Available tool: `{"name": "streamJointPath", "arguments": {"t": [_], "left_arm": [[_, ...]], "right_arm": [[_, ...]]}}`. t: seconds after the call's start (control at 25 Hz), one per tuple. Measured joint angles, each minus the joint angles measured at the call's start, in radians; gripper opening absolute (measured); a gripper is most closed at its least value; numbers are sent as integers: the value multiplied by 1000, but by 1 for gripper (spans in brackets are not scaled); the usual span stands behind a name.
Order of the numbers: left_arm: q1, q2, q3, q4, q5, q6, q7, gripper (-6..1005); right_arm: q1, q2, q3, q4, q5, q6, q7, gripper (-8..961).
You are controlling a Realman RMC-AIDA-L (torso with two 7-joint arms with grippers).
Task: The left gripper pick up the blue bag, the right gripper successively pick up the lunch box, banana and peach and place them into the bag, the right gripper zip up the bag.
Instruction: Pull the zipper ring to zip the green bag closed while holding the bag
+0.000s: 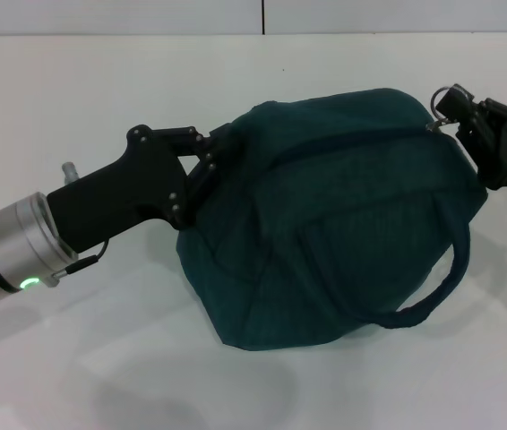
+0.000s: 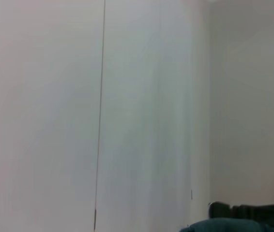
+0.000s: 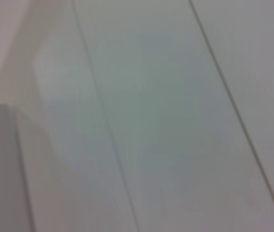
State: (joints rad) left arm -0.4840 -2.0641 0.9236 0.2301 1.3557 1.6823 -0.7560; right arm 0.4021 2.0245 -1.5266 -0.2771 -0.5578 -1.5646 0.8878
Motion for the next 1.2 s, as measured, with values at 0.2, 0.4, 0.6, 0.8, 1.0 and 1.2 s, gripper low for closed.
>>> {"name": "streamJointPath", "arguments": {"t": [0.2, 0.4, 0.6, 0.8, 1.0, 1.2], "left_arm": [[8, 3, 1, 0, 1, -4, -2, 48], [13, 7, 1, 0, 1, -4, -2, 52], [13, 9, 3, 0, 2, -4, -3, 59], [13, 9, 1, 0, 2, -4, -5, 66], [13, 9, 0, 0, 2, -4, -5, 73], [13, 9, 0, 0, 2, -3, -6, 79]], "right_arm": [[-4, 2, 3, 3, 5, 71, -2, 17], [-13, 2, 4, 13, 22, 124, -6, 17], [-15, 0, 7, 40, 39, 133, -16, 17], [-11, -1, -3, 55, 35, 206, -17, 18], [-4, 1, -36, 57, 30, 286, -16, 18], [1, 1, -70, 57, 30, 336, -13, 18]]}}
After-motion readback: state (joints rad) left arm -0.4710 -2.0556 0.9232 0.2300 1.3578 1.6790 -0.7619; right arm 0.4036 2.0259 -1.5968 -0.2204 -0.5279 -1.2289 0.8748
